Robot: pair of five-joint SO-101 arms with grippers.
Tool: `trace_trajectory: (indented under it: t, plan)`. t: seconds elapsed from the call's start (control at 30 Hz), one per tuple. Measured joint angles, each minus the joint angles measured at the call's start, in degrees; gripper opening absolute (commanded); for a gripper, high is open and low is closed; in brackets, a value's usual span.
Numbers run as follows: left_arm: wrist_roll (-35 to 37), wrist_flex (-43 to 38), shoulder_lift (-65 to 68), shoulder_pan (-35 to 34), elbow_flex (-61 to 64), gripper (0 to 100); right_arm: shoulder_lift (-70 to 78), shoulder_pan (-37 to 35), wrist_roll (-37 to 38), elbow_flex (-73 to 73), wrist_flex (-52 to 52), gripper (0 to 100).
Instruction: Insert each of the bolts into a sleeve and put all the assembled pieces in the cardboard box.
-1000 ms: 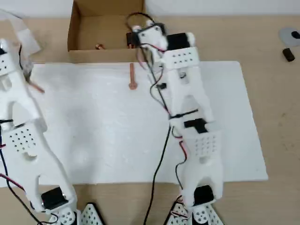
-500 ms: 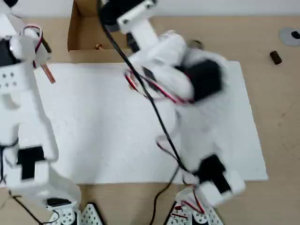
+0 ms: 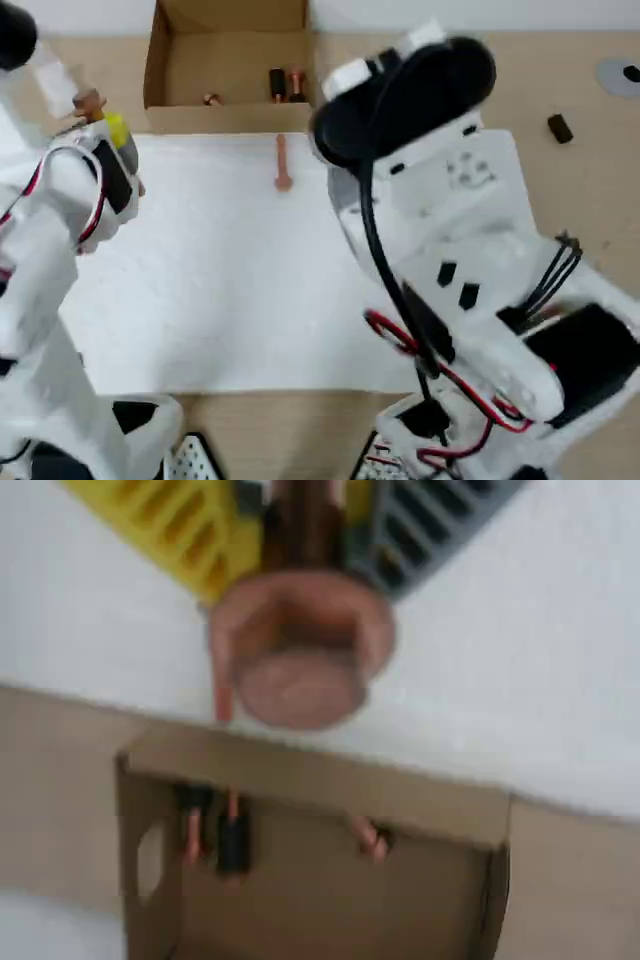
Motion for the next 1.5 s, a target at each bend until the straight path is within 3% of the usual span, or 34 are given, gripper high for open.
trace_trajectory:
  t: [0.2,0.37,0.63,0.8,0.93,1.1,1.5]
  plan:
    - [0.00,-0.53,-0.97,1.32,3.08,1,-16.62,0.00,-3.34,27.96,-10.29,1.0]
    - [0.00,-1.32,-4.22,8.79,11.16,1,-32.88,0.00,-3.43,54.95,-26.55,0.9]
    - [0.00,-16.00,-21.54,15.30,35.87,1,-52.92,-7.47,-3.43,85.71,-47.91,0.9]
    - [0.00,-28.92,-36.40,15.82,57.93,1,-55.12,-13.45,-3.43,93.80,-53.71,0.9]
    - [0.00,-43.87,-48.26,16.97,75.78,1,-55.30,-17.32,-3.43,98.37,-59.87,0.9]
    - [0.00,-59.96,-60.04,17.23,93.36,1,-55.30,-18.90,-3.43,102.95,-66.02,0.9]
    - [0.00,-63.91,-64.26,17.41,96.88,1,-55.21,-19.08,-3.43,109.80,-72.44,0.9]
